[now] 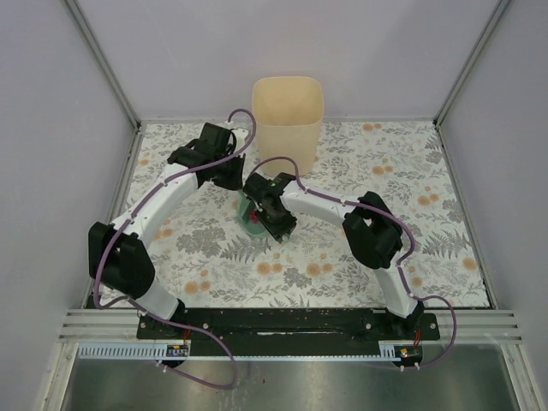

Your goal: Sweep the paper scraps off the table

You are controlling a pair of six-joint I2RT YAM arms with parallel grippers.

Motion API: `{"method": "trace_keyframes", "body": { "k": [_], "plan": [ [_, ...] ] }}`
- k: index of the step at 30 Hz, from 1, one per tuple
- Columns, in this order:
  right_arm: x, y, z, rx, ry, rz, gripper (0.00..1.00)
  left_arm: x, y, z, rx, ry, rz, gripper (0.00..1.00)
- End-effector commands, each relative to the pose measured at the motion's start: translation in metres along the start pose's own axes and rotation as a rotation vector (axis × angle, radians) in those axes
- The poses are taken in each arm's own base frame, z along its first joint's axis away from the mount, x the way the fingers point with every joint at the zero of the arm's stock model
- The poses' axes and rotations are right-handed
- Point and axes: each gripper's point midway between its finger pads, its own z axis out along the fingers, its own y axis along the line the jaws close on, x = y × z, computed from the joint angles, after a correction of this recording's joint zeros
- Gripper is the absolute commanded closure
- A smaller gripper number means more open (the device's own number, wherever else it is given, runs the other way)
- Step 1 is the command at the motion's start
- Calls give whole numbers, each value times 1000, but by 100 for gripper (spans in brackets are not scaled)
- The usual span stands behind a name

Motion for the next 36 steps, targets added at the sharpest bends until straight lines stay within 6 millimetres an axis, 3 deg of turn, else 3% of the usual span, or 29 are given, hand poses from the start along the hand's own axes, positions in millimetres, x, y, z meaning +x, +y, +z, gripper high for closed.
{"method": "trace_keyframes", "body": {
  "k": [1,3,7,10,16,21,24,28,31,36],
  "plan": [
    [-10,1,-12,15,-93,37,100,0,-21,-37,73,-24,-16,99],
    [-11,1,-13,9,-114,55,100,1,-20,-50,54,-36,-22,99],
    [-11,1,-12,12,-156,93,100,-3,11,-76,-149,-101,-124,98],
    [-14,-5,-16,36,-188,107,100,-3,19,-95,-210,-159,-181,99],
    [-25,-1,-41,-1,-265,138,100,33,34,-127,-298,-263,-278,100],
    [-40,8,-67,-50,-314,150,100,79,34,-134,-285,-297,-314,100],
    [-51,12,-85,-79,-344,158,100,97,34,-138,-276,-331,-341,100],
    [-70,23,-113,-133,-381,158,100,111,43,-142,-309,-401,-378,100],
    [-89,30,-138,-176,-420,152,100,108,41,-150,-294,-446,-371,100],
    [-118,39,-175,-226,-476,138,100,109,44,-148,-308,-446,-370,100]
  ]
}}
